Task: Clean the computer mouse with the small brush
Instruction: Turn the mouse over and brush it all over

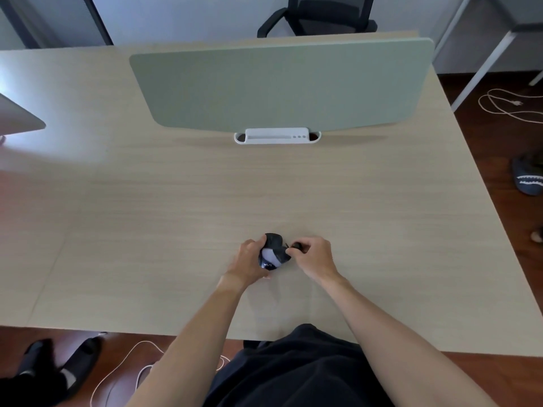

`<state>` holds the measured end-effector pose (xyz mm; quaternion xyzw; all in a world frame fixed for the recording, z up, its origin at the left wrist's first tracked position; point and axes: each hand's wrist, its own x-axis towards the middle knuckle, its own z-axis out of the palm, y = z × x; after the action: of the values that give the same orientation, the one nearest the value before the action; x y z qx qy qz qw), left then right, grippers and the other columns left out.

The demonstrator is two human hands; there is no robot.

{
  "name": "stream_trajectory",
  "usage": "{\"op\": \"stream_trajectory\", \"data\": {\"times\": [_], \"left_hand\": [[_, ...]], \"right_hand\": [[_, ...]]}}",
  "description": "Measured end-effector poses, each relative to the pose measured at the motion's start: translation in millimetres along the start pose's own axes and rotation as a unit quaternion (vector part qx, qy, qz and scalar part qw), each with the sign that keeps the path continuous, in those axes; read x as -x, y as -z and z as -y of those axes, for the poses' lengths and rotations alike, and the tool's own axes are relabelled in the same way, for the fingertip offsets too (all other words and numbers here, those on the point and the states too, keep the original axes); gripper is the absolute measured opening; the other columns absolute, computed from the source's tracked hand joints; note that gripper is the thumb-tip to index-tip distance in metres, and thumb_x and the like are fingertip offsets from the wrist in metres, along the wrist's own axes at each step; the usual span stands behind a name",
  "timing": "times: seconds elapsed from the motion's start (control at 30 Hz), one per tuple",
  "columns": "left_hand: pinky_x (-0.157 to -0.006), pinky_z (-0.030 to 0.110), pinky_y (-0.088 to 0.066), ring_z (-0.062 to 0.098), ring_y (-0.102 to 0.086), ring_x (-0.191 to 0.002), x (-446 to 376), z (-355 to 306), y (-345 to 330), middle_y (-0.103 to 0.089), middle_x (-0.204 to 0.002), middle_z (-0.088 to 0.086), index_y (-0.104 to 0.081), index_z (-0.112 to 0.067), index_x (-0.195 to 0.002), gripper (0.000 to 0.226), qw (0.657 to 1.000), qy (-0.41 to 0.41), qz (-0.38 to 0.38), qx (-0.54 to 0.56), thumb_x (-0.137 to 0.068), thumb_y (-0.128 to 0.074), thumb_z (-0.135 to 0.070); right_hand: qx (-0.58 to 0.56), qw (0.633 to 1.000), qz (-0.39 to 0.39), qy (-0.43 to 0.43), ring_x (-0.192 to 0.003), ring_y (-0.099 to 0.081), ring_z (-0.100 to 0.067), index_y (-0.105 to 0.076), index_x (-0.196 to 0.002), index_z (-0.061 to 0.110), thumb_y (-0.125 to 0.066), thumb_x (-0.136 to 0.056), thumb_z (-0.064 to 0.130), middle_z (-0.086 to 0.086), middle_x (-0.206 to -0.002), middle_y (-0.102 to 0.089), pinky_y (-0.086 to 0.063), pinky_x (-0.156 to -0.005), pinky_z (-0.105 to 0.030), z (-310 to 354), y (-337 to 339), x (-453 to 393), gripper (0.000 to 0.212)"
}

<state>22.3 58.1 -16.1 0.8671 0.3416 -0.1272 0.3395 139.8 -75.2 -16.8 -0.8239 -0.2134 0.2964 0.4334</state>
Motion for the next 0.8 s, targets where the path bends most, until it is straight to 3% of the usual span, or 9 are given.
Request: {"op": "stream_trajectory", "data": {"times": [0.1, 0.17, 0.23, 0.33, 0.43, 0.6, 0.67, 0.77, 0.8], "left_hand": [[-0.069, 0.026, -0.040, 0.023, -0.053, -0.085, -2.5, 1.4, -9.2, -0.053, -0.091, 0.004, -0.054, -0.016, -0.117, 0.072, 0.999, 0.013, -0.029, 0.015, -0.060, -0.080, -0.051], [-0.065, 0.028, -0.042, 0.024, -0.054, -0.081, -2.9, -2.3, -13.2, -0.054, -0.087, 0.003, -0.055, -0.018, -0.107, 0.059, 0.998, 0.032, -0.048, 0.036, -0.061, -0.076, -0.049], [-0.070, 0.036, -0.052, 0.027, -0.059, -0.092, -0.1, -11.0, -11.5, -0.059, -0.099, 0.005, -0.053, -0.020, -0.117, 0.064, 0.994, 0.053, -0.069, 0.069, -0.061, -0.077, -0.039], [-0.081, 0.040, -0.053, 0.031, -0.057, -0.105, 4.5, -23.0, -9.1, -0.057, -0.114, 0.013, -0.034, -0.006, -0.137, 0.088, 0.986, 0.081, -0.082, 0.118, -0.065, -0.082, -0.021], [-0.082, 0.038, -0.052, 0.031, -0.055, -0.108, 5.8, -25.1, -9.8, -0.054, -0.117, 0.014, -0.024, -0.006, -0.143, 0.097, 0.983, 0.102, -0.073, 0.133, -0.066, -0.082, -0.019], [-0.080, 0.036, -0.050, 0.029, -0.050, -0.105, 10.0, -26.4, -7.9, -0.049, -0.111, 0.009, -0.024, -0.010, -0.141, 0.099, 0.982, 0.119, -0.060, 0.136, -0.063, -0.083, -0.022], [-0.078, 0.038, -0.052, 0.029, -0.052, -0.102, 10.0, -27.2, -7.6, -0.052, -0.111, 0.009, -0.027, -0.013, -0.138, 0.094, 0.982, 0.116, -0.061, 0.136, -0.063, -0.083, -0.021], [-0.073, 0.042, -0.055, 0.026, -0.057, -0.093, 6.8, -26.4, -9.4, -0.057, -0.101, 0.004, -0.034, -0.014, -0.124, 0.076, 0.981, 0.106, -0.064, 0.148, -0.065, -0.082, -0.011], [-0.071, 0.039, -0.054, 0.023, -0.057, -0.090, 5.6, -26.2, -10.3, -0.058, -0.097, 0.001, -0.032, -0.013, -0.129, 0.081, 0.980, 0.106, -0.065, 0.155, -0.066, -0.082, -0.007]], "right_hand": [[0.035, 0.995, -0.092, 0.028, -0.057, -0.042, -0.021, -0.052, -0.055, 0.006, -0.068, -0.076, 0.013, -0.013, -0.055, -0.051, -0.036, -0.055, -0.032, 0.8, 1.9, -7.9, 0.027], [0.035, 0.993, -0.114, 0.021, -0.056, -0.040, -0.019, -0.044, -0.052, 0.008, -0.064, -0.074, 0.012, -0.006, -0.051, -0.043, -0.033, -0.052, -0.032, 5.6, 5.8, -10.9, 0.030], [0.014, 0.996, -0.090, 0.018, -0.053, -0.041, -0.014, -0.050, -0.053, 0.008, -0.065, -0.073, 0.011, 0.002, -0.050, -0.045, -0.034, -0.050, -0.025, 10.9, 6.8, -12.6, 0.026], [0.012, 1.000, -0.003, 0.020, -0.050, -0.039, -0.009, -0.054, -0.053, 0.009, -0.070, -0.073, 0.015, 0.004, -0.051, -0.046, -0.033, -0.049, -0.018, 18.4, 1.6, -15.6, 0.026], [0.078, 0.995, -0.002, 0.054, -0.056, -0.041, -0.018, -0.050, -0.058, 0.004, -0.069, -0.077, 0.018, -0.002, -0.055, -0.048, -0.036, -0.055, -0.031, 18.2, -2.6, -27.1, 0.030], [0.149, 0.986, -0.031, 0.063, -0.073, -0.051, -0.023, -0.052, -0.069, 0.005, -0.061, -0.086, 0.019, -0.005, -0.081, -0.055, -0.045, -0.064, -0.037, 27.6, 4.8, -47.3, 0.023], [0.106, 0.993, -0.029, 0.050, -0.065, -0.048, -0.019, -0.050, -0.065, 0.002, -0.060, -0.084, 0.021, -0.003, -0.071, -0.053, -0.041, -0.059, -0.033, 35.1, 5.6, -51.5, 0.029], [0.055, 0.996, 0.063, 0.005, -0.050, -0.031, -0.017, -0.036, -0.056, 0.009, -0.062, -0.079, 0.022, -0.003, -0.055, -0.034, -0.026, -0.050, -0.030, 47.7, 0.1, -52.9, 0.037], [0.071, 0.994, 0.086, -0.003, -0.050, -0.029, -0.017, -0.034, -0.055, 0.012, -0.063, -0.079, 0.023, -0.001, -0.053, -0.032, -0.025, -0.050, -0.030, 48.2, -3.7, -53.3, 0.039]]}}
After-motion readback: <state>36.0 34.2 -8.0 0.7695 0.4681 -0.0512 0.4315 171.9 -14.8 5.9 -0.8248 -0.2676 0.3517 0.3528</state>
